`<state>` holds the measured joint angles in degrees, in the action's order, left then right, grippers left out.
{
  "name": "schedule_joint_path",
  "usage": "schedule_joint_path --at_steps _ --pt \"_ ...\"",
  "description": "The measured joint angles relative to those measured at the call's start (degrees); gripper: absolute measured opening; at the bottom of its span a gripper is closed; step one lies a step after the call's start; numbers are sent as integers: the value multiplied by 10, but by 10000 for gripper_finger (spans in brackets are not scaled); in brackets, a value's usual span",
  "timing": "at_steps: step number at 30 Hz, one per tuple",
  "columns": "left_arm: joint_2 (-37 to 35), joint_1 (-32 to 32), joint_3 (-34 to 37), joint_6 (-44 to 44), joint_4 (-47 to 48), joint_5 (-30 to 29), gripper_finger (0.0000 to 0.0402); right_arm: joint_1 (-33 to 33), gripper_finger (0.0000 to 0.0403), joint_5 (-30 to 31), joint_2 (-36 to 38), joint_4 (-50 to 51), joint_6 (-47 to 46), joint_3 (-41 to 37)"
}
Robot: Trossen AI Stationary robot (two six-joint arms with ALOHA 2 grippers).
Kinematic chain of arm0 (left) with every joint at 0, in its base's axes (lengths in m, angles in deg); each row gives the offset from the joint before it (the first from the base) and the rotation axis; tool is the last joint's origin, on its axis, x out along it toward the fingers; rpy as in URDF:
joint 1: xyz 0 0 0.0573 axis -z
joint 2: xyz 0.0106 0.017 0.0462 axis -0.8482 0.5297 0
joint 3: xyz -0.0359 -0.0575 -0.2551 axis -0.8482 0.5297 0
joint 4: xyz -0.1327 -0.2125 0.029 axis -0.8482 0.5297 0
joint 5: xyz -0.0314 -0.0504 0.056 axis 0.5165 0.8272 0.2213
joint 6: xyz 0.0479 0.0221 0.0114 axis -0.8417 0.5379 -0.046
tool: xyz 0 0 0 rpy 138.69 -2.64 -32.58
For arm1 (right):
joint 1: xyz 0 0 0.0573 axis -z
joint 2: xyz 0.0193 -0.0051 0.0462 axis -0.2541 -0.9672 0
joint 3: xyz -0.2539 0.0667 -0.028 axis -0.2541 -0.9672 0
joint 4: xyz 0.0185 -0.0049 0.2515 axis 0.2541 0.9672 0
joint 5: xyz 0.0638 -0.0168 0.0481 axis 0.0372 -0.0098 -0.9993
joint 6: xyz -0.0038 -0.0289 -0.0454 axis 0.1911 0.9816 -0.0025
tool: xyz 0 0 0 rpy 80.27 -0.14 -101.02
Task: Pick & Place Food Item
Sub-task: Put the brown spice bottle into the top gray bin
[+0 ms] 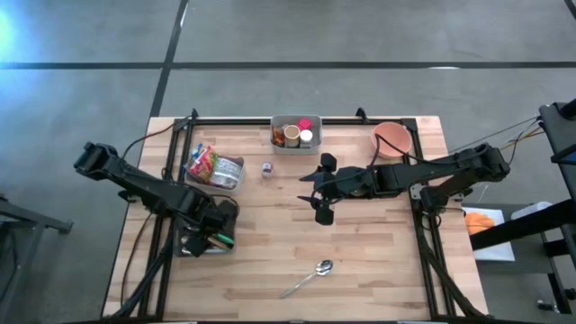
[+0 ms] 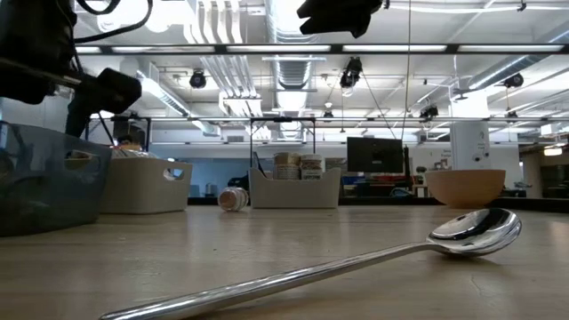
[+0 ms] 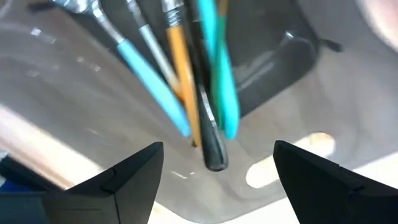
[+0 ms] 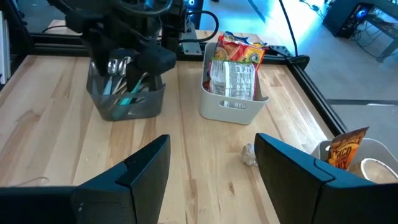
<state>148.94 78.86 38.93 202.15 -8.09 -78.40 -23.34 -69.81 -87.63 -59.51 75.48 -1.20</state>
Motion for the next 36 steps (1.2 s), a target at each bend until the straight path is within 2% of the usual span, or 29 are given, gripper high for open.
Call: schedule_joint_path --at_steps 7,12,17,21,24,28,33,36 --pt "-25 1 -1 -67 17 -69 310 0 233 0 0 -1 0 0" --pt "-44 1 -1 -139 21 -143 310 0 233 0 0 -1 -1 0" --pt "-64 1 -1 -236 15 -227 307 0 233 0 0 -1 -2 0" --pt "-80 1 -1 -353 -3 -283 280 0 233 0 0 -1 0 0" --pt "-91 1 -1 -495 -21 -333 252 0 233 0 0 -1 -2 0" --pt "-100 1 -1 -750 -81 -404 217 0 233 0 0 -1 -2 0" --pt "-100 2 -1 -1134 -176 -409 200 0 233 0 0 -1 0 0" --pt "-99 2 -1 -1253 -220 -398 199 0 233 0 0 -1 -2 0"
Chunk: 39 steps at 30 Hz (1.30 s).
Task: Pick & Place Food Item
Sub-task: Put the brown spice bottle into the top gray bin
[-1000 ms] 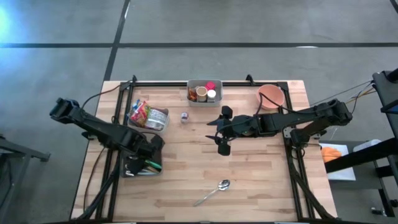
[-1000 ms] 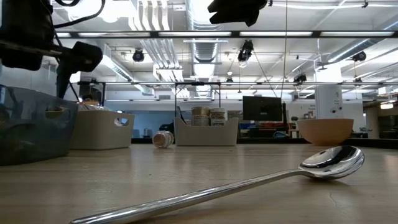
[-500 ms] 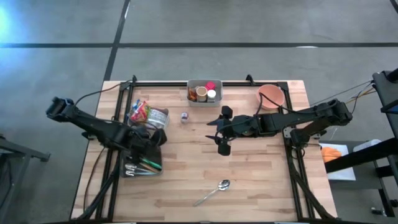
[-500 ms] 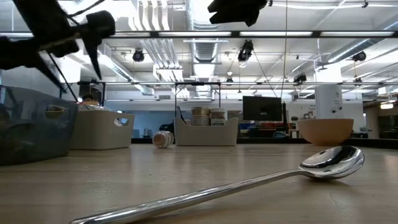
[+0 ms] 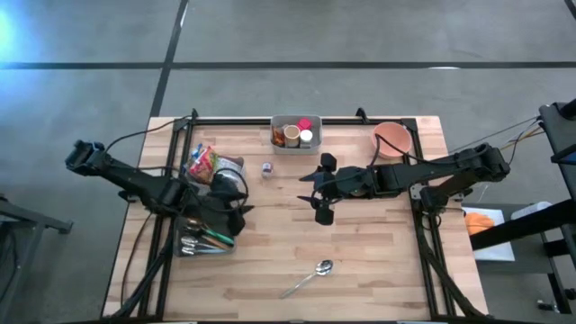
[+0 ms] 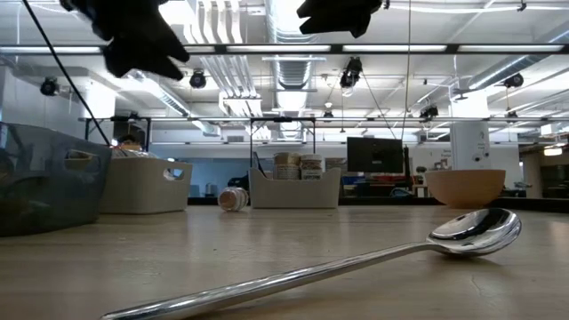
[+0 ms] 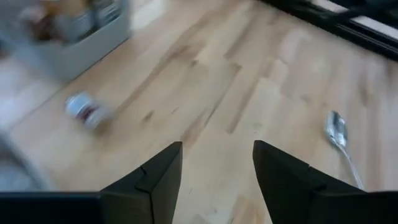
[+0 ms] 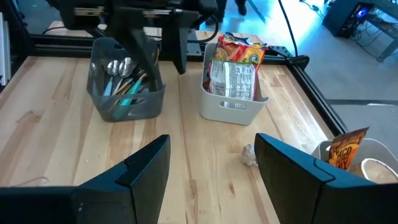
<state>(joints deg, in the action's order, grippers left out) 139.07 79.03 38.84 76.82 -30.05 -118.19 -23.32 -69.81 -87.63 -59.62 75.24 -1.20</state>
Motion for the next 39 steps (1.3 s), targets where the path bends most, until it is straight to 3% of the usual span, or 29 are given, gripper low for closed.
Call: schedule_joint_path --at_steps 4,12,18,24,31,39 --pt "8 0 1 -66 -56 24 199 0 233 0 0 0 2 0" --pt "51 0 1 -59 -92 63 199 0 233 0 0 0 0 0" --pt "54 -1 -13 -65 -95 59 199 0 233 0 0 0 2 0" --pt "53 -9 -21 -57 -100 18 199 0 233 0 0 0 2 0" --pt "51 -63 -31 -32 -87 -37 199 0 233 0 0 0 2 0" --pt "51 -147 -15 40 -61 -5 199 0 233 0 0 0 2 0"
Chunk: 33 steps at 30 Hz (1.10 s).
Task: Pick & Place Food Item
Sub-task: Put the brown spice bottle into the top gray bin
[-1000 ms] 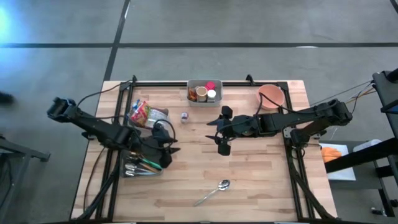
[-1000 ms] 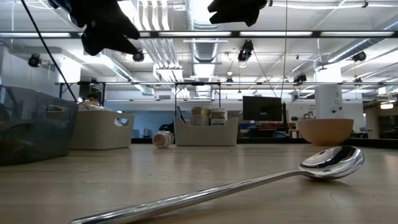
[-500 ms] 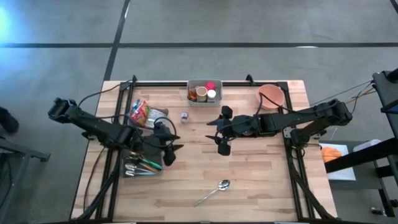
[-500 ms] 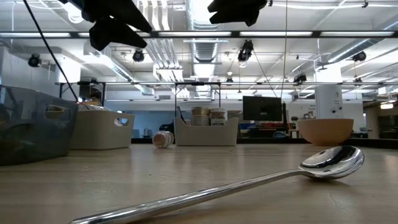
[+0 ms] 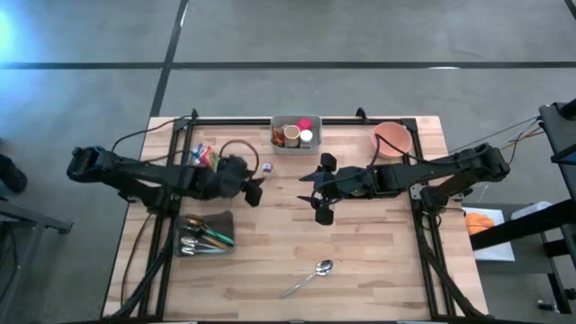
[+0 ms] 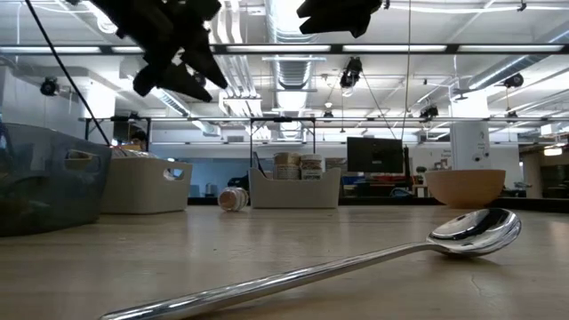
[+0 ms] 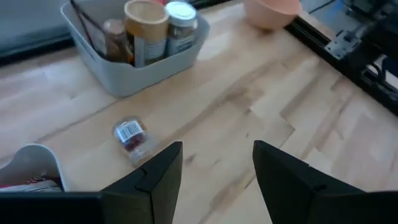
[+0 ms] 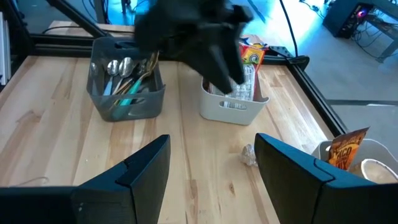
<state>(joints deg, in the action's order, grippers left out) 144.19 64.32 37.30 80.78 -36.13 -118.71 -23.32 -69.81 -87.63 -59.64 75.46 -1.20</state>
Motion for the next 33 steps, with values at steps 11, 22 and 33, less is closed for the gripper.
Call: schedule_joint_path --at_steps 11,22,33 --pt "33 -247 -44 -22 47 279 199 0 233 0 0 0 -2 0" --pt "198 -289 -186 -77 155 297 199 0 233 0 0 0 -2 0" --pt "348 -290 -279 -101 254 293 199 0 233 0 0 0 0 0"
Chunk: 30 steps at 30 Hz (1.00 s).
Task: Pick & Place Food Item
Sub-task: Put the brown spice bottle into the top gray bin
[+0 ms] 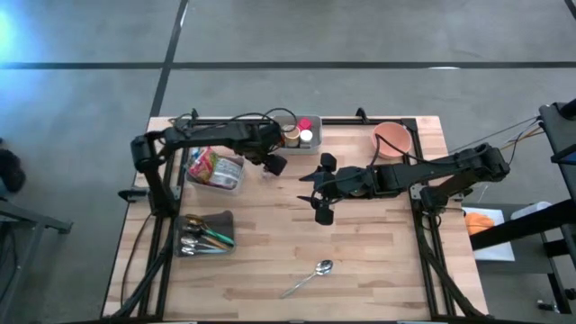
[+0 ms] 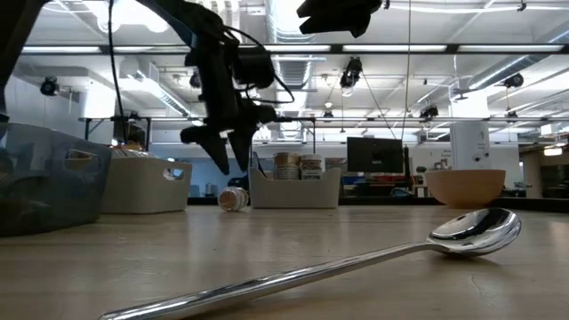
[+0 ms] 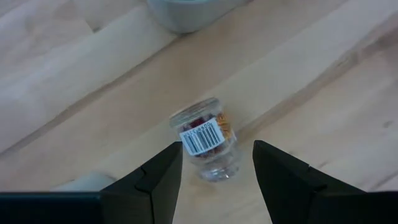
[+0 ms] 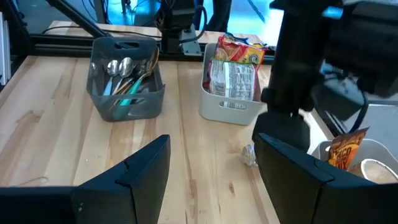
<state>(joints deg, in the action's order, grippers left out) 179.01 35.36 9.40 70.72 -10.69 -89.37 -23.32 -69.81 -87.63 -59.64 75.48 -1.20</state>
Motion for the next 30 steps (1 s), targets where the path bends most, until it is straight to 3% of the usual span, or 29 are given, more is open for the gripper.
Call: schedule_joint_path --at_steps 11,21,30 --pt "48 0 1 0 -44 -52 199 0 233 0 0 0 0 0" --pt "95 0 1 -2 -57 -54 199 0 233 0 0 0 -2 0" --pt "108 0 1 -1 -58 -21 199 0 233 0 0 0 -2 0"
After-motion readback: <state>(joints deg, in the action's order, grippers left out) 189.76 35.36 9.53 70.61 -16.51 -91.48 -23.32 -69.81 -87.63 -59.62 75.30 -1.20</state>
